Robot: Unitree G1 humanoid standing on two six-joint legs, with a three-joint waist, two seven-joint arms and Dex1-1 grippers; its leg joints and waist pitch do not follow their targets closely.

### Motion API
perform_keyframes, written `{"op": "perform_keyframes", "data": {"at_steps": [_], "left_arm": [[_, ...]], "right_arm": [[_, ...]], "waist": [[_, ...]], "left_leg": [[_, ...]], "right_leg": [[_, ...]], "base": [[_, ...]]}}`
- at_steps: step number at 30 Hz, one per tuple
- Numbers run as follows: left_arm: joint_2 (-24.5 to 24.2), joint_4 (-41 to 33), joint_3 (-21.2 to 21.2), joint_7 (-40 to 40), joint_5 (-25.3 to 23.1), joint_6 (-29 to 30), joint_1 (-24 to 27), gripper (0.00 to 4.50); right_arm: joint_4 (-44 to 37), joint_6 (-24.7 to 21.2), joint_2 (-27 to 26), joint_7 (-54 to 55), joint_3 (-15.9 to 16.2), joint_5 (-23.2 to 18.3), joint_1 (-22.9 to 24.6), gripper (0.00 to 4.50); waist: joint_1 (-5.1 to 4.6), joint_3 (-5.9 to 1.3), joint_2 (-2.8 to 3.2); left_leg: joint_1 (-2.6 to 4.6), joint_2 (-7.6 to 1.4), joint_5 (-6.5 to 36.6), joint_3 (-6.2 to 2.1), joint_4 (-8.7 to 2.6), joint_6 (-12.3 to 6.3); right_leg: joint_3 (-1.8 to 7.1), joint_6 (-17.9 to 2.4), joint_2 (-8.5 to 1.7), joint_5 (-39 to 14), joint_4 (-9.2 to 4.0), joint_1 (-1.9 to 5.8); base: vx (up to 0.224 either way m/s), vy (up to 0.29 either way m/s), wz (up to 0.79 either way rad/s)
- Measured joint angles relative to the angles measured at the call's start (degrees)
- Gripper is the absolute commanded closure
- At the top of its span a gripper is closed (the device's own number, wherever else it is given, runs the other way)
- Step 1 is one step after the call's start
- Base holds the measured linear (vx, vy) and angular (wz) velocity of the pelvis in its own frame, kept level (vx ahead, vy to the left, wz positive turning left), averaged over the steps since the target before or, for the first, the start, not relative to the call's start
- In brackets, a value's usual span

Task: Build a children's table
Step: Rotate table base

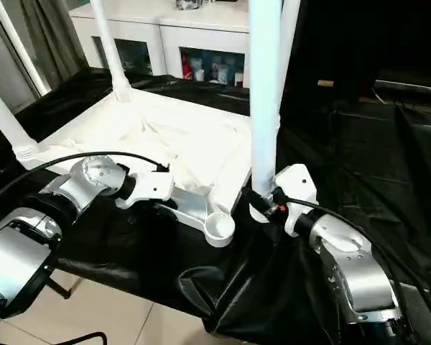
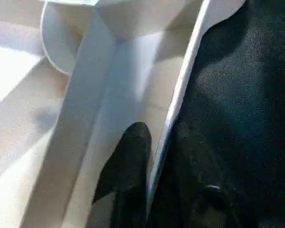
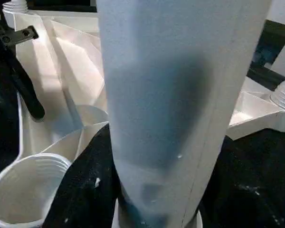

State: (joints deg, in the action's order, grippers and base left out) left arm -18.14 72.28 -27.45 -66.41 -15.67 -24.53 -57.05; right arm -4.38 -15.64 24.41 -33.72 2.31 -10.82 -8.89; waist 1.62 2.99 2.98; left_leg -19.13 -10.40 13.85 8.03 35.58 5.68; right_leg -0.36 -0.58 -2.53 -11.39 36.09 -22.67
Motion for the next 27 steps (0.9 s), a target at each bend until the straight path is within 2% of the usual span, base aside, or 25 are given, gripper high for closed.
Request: {"op": "perform_keyframes", "data": {"at_steps": [4, 9, 11, 13, 16, 19, 21, 25, 27], "left_arm": [[1.04, 0.01, 1.52, -1.59, 0.7, 1.01, -0.03, 4.01], [1.45, -0.89, 4.73, -4.64, 4.49, 4.0, 1.43, 4.23], [1.09, -2.24, 5.86, -5.37, 5.62, 5.31, 2.59, 4.28], [0.74, -3.67, 6.99, -5.84, 7.03, 6.96, 3.84, 4.38], [0.14, -6.56, 8.83, -5.84, 8.78, 9.42, 6.35, 4.46], [-1.4, -12.47, 10.7, -5.69, 10.53, 11.57, 10.77, 4.49], [-2.72, -20.93, 12.02, -4.21, 11.57, 13.49, 16.47, 4.49], [-2.75, -29.62, 12.78, -1.87, 12.67, 17.0, 21.48, 4.49], [-2.46, -34.62, 13.33, -0.36, 13.13, 19.24, 24.12, 4.49]], "right_arm": [[0.0, 0.0, -0.04, -0.16, 0.09, 0.0, 0.0, 2.62], [0.59, -0.01, -1.08, -0.22, 0.41, -0.03, -1.01, 2.62], [1.39, -0.09, -2.04, 0.03, 0.48, -0.1, -2.43, 2.62], [2.18, -0.17, -3.01, 0.58, 0.47, -0.37, -3.76, 2.62], [2.92, -0.58, -4.66, 1.33, 0.44, -0.83, -4.88, 2.62], [4.31, -1.7, -7.06, 2.62, 0.38, -2.07, -6.07, 2.62], [5.79, -2.86, -9.5, 4.12, -0.53, -3.13, -7.58, 2.62], [6.32, -5.1, -10.67, 5.06, -1.3, -4.64, -9.13, 2.62], [6.33, -6.58, -10.76, 4.85, -1.35, -5.06, -9.17, 2.62]], "waist": [[-0.22, 0.04, -0.07], [-0.97, 0.21, -0.37], [-1.39, 0.27, -0.66], [-1.52, 0.29, -1.37], [-1.59, 0.25, -2.09], [-1.97, 0.16, -2.78], [-2.27, 0.08, -2.92], [-1.84, 0.06, -3.18], [-1.58, 0.15, -3.51]], "left_leg": [[0.0, 0.0, 0.01, 0.04, -0.06, -0.04], [-0.03, -0.02, -0.15, 0.07, -0.17, -0.32], [-0.01, -0.02, -0.16, 0.1, -0.25, -0.33], [0.03, -0.06, -0.2, 0.1, -0.33, -0.33], [0.05, -0.16, -0.19, 0.17, -0.35, -0.33], [0.11, -0.34, -0.19, 0.26, -0.43, -0.31], [0.22, -0.47, -0.18, 0.32, -0.47, -0.33], [0.21, -0.5, -0.12, 0.55, -0.6, -0.13], [0.2, -0.55, -0.06, 0.63, -0.61, 0.02]], "right_leg": [[0.02, 0.0, 0.01, 0.0, -0.07, -0.02], [0.02, 0.0, 0.05, 0.0, -0.14, -0.11], [0.02, 0.0, 0.04, 0.0, -0.15, -0.13], [-0.02, 0.0, 0.06, 0.0, -0.16, -0.13], [-0.1, 0.0, 0.02, 0.0, -0.18, -0.13], [-0.26, -0.02, 0.02, 0.0, -0.22, -0.16], [-0.31, -0.06, -0.01, 0.01, -0.23, -0.2], [-0.35, -0.08, -0.06, -0.01, -0.23, -0.26], [-0.39, -0.09, -0.06, -0.02, -0.22, -0.28]], "base": [[0.0, 0.0, 0.0], [0.0, 0.0, 0.0], [0.0, 0.0, 0.0], [0.0, 0.0, 0.0], [0.0, 0.0, 0.0], [0.0, 0.0, 0.0], [0.0, 0.0, 0.0], [0.0, 0.0, 0.0], [0.0, 0.0, 0.0]]}}
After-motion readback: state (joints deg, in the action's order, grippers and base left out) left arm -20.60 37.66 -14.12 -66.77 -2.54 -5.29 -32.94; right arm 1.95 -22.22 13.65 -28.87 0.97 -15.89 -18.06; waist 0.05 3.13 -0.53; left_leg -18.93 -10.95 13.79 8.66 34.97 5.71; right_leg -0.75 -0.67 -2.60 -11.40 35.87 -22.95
